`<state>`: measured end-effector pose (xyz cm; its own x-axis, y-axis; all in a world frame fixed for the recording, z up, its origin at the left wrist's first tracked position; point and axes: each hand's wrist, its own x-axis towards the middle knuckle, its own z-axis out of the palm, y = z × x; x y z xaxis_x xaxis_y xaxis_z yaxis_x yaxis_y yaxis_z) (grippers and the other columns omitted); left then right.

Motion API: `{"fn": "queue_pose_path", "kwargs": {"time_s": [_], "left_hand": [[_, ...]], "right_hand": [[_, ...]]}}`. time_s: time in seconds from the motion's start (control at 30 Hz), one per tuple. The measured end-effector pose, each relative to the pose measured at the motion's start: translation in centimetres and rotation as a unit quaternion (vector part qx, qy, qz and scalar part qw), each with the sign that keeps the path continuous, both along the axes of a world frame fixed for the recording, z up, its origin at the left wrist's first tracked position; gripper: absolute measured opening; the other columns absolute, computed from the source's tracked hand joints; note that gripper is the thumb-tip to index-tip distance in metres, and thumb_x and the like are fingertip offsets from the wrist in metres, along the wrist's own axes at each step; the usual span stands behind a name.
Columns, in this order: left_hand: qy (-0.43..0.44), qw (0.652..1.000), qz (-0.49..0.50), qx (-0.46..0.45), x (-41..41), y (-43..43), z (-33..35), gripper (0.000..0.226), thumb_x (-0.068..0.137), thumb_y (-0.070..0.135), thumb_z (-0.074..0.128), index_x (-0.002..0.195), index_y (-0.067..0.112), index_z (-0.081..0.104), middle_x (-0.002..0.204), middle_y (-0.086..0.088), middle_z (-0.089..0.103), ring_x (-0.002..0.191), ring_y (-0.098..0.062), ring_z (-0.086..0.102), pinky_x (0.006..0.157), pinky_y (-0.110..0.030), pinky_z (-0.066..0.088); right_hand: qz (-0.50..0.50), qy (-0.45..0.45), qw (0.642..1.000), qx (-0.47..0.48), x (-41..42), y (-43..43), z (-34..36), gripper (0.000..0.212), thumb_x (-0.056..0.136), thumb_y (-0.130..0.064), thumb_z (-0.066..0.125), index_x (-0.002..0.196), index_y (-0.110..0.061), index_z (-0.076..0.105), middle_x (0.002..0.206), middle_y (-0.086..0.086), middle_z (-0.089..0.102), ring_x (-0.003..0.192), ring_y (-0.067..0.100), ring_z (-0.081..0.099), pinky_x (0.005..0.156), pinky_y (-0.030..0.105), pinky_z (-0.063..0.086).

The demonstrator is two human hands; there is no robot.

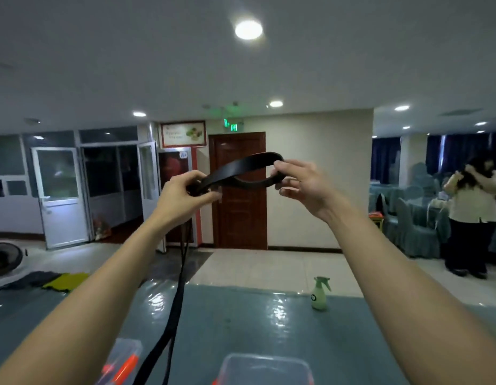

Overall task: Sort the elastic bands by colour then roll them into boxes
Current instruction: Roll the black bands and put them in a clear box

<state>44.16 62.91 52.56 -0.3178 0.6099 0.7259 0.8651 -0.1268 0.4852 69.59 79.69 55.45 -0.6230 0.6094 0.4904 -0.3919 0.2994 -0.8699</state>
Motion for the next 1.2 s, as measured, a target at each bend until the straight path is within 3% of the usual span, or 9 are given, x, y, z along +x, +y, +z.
{"fn": "queue_pose_path", "kwargs": {"time_s": [0.2,0.33,0.4,0.53,0.63,0.73,0.9,1.03,1.2], "left_hand": [[-0.106,0.962,-0.197,-0.155,-1.9,-1.4,-1.9,0.029,0.095,0.042,0.083,0.114,0.022,0.076,0.114,-0.003,0.081,0.111,-0.023,0.077,0.105,-0.047,0.055],[0.005,0.997,0.063,0.043,-1.5,-0.1,-4.3,0.029,0.092,0.025,0.087,0.082,0.030,0.061,0.083,0.006,0.075,0.076,-0.006,0.075,0.069,-0.034,0.063],[0.030,0.991,0.108,0.069,-1.3,0.0,-4.5,0.033,0.089,0.021,0.086,0.080,0.030,0.055,0.087,0.009,0.072,0.080,-0.002,0.073,0.071,-0.029,0.061],[-0.133,0.959,-0.178,-0.177,-0.4,-0.6,-5.0,0.053,0.082,0.040,0.094,0.121,0.025,0.061,0.132,0.001,0.074,0.127,-0.019,0.071,0.113,-0.052,0.055],[-0.251,0.895,-0.349,-0.120,2.2,0.3,-5.6,0.073,0.092,0.046,0.087,0.150,0.020,0.050,0.150,-0.009,0.067,0.142,-0.029,0.063,0.120,-0.056,0.046],[-0.310,0.861,-0.400,-0.040,4.4,1.7,-5.2,0.059,0.104,0.032,0.076,0.151,0.011,0.046,0.146,-0.024,0.067,0.137,-0.044,0.065,0.113,-0.058,0.054],[-0.251,0.904,-0.343,-0.044,5.8,2.2,-5.5,0.043,0.091,0.040,0.089,0.126,0.027,0.067,0.129,-0.021,0.078,0.114,-0.031,0.077,0.098,-0.043,0.059],[-0.275,0.888,-0.365,-0.053,6.2,2.6,-6.7,0.047,0.092,0.042,0.087,0.128,0.018,0.070,0.131,-0.023,0.075,0.117,-0.041,0.075,0.102,-0.054,0.062],[-0.240,0.908,-0.328,-0.099,7.5,3.5,-9.6,0.047,0.074,0.034,0.102,0.111,0.018,0.077,0.097,-0.020,0.079,0.107,-0.049,0.077,0.094,-0.057,0.062]], "right_hand": [[-0.038,-0.003,0.997,0.065,-0.8,0.2,3.2,0.035,0.100,-0.016,0.075,0.131,-0.002,0.069,0.093,0.009,0.069,0.084,0.023,0.064,0.077,0.035,0.057],[-0.104,-0.087,0.965,0.226,-1.4,-0.6,3.9,0.035,0.096,-0.021,0.081,0.128,-0.012,0.071,0.085,0.000,0.072,0.063,0.000,0.061,0.075,0.025,0.047],[-0.113,-0.124,0.939,0.301,-1.7,-1.4,4.6,0.030,0.097,-0.024,0.080,0.125,-0.017,0.073,0.082,-0.007,0.075,0.062,-0.004,0.063,0.073,0.021,0.050],[-0.099,-0.177,0.896,0.396,-2.2,-3.3,6.0,0.020,0.099,-0.030,0.078,0.118,-0.025,0.079,0.086,-0.019,0.077,0.074,0.005,0.074,0.068,0.016,0.053],[-0.079,-0.216,0.871,0.433,-2.1,-4.3,6.5,0.018,0.098,-0.026,0.079,0.116,-0.026,0.081,0.095,-0.010,0.079,0.079,0.014,0.075,0.064,0.012,0.051],[-0.064,-0.225,0.875,0.423,-1.6,-4.5,6.5,0.019,0.098,-0.019,0.079,0.117,-0.023,0.081,0.102,-0.004,0.080,0.083,0.010,0.074,0.069,0.017,0.055],[-0.015,-0.230,0.918,0.323,0.8,-3.2,5.2,0.019,0.094,-0.011,0.083,0.112,-0.014,0.082,0.102,0.012,0.079,0.083,0.020,0.072,0.081,0.032,0.064],[-0.035,-0.217,0.946,0.237,2.2,-2.4,2.4,0.032,0.092,-0.041,0.084,0.103,-0.011,0.084,0.097,0.012,0.079,0.082,0.020,0.073,0.087,0.039,0.065],[-0.083,-0.205,0.966,0.131,2.3,-2.6,-3.2,0.011,0.092,-0.016,0.084,0.100,-0.008,0.082,0.105,0.022,0.080,0.080,0.023,0.075,0.076,0.035,0.067]]}}
